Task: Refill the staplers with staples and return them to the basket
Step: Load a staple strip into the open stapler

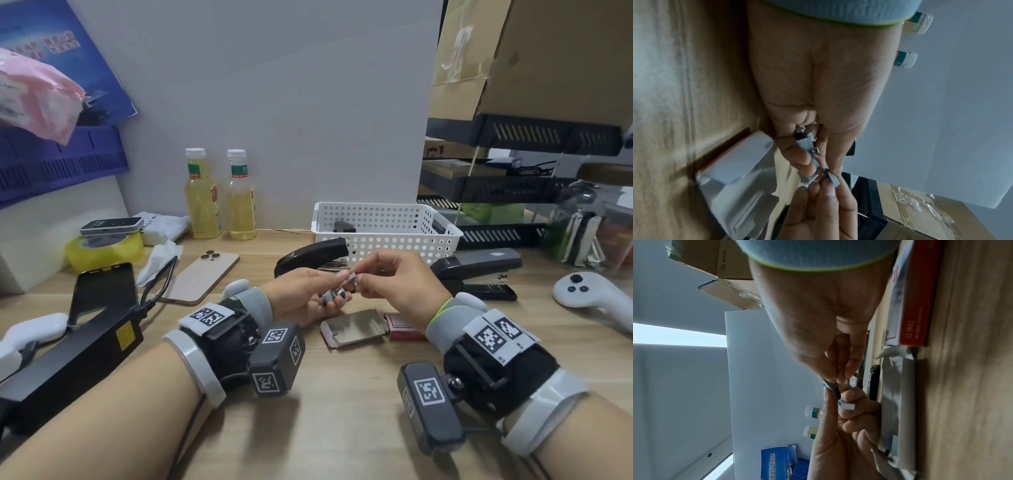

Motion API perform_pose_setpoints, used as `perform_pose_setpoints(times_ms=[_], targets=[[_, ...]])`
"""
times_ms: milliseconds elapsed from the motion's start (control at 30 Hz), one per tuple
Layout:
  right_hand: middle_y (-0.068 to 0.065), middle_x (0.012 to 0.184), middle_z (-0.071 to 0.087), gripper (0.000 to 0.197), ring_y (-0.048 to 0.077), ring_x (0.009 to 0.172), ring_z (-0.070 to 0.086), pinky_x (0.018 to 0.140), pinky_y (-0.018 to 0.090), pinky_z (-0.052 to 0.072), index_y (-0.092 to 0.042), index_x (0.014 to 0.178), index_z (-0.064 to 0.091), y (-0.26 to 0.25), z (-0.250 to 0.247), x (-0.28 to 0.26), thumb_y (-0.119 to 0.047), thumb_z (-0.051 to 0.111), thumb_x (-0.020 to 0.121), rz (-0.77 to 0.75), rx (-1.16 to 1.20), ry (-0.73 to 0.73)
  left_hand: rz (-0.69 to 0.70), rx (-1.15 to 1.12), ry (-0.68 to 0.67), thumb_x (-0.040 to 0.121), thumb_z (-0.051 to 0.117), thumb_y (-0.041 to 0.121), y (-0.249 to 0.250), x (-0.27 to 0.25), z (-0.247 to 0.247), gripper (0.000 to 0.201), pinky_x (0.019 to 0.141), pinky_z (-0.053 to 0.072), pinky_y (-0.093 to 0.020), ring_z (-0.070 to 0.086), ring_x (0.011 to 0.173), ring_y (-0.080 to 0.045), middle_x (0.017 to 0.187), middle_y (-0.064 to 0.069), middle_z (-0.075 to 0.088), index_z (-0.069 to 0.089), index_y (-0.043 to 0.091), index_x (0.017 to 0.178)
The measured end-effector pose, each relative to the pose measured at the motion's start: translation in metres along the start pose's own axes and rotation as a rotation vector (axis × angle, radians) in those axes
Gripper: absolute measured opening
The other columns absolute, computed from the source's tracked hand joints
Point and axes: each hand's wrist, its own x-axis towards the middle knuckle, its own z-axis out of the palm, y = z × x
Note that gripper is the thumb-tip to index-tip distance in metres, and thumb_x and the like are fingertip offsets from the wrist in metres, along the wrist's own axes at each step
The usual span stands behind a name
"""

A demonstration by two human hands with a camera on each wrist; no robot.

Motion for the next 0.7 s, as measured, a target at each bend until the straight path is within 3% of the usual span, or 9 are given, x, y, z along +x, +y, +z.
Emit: perform_pose_setpoints(times_ms=[133, 300, 433, 633, 700], targets=[[0.013, 0.08, 0.074, 0.009, 0.016, 0.072, 0.067, 0.071, 0.023, 0.057, -0.002, 0.087, 0.076, 0.0019, 0.0013, 0.0021, 0.004, 0.073, 0.082, -0.011, 0.014, -0.002, -0.007, -0.02, 0.0, 0.098, 0.057, 0.018, 0.0015, -0.0017, -0.0003, 0.027, 0.061, 0.051, -0.013, 0.056, 0.062, -0.009, 0.082, -0.011, 0.06, 0.062, -0.005, 0.112], [0.016, 0.088, 0.077, 0.012, 0.021, 0.083, 0.073, 0.081, 0.028, 0.058, -0.002, 0.092, 0.077, -0.0002, -0.0017, 0.001, 0.0, 0.076, 0.081, -0.002, 0.023, -0.053, 0.017, -0.062, 0.013, 0.096, 0.058, 0.009, -0.0001, 0.0008, -0.0021, 0.02, 0.06, 0.049, -0.012, 0.055, 0.062, -0.009, 0.081, -0.012, 0.059, 0.062, -0.007, 0.108], [0.009, 0.092, 0.078, 0.017, 0.022, 0.095, 0.075, 0.092, 0.032, 0.055, -0.007, 0.095, 0.076, -0.002, -0.0031, -0.0001, -0.007, 0.08, 0.079, -0.01, -0.022, -0.103, 0.02, -0.078, 0.021, 0.096, 0.059, 0.007, -0.0003, 0.0022, -0.0037, 0.016, 0.06, 0.048, -0.012, 0.056, 0.061, -0.009, 0.079, -0.011, 0.06, 0.062, -0.006, 0.105], [0.008, 0.089, 0.078, 0.015, 0.018, 0.09, 0.075, 0.087, 0.027, 0.056, -0.006, 0.091, 0.075, -0.0011, -0.0033, 0.0012, -0.005, 0.081, 0.077, -0.01, -0.086, -0.062, 0.03, -0.071, 0.022, 0.095, 0.06, 0.007, -0.0012, 0.0035, -0.0028, 0.016, 0.06, 0.049, -0.012, 0.056, 0.062, -0.01, 0.079, -0.011, 0.059, 0.064, -0.005, 0.104], [0.005, 0.083, 0.078, 0.011, 0.013, 0.081, 0.073, 0.082, 0.025, 0.056, -0.009, 0.087, 0.076, 0.0003, -0.0076, 0.0051, -0.005, 0.08, 0.078, -0.028, -0.106, -0.015, 0.052, -0.088, 0.015, 0.095, 0.06, 0.006, -0.0021, 0.0033, -0.0033, 0.015, 0.06, 0.051, -0.013, 0.057, 0.064, -0.011, 0.081, -0.012, 0.061, 0.065, -0.005, 0.104]])
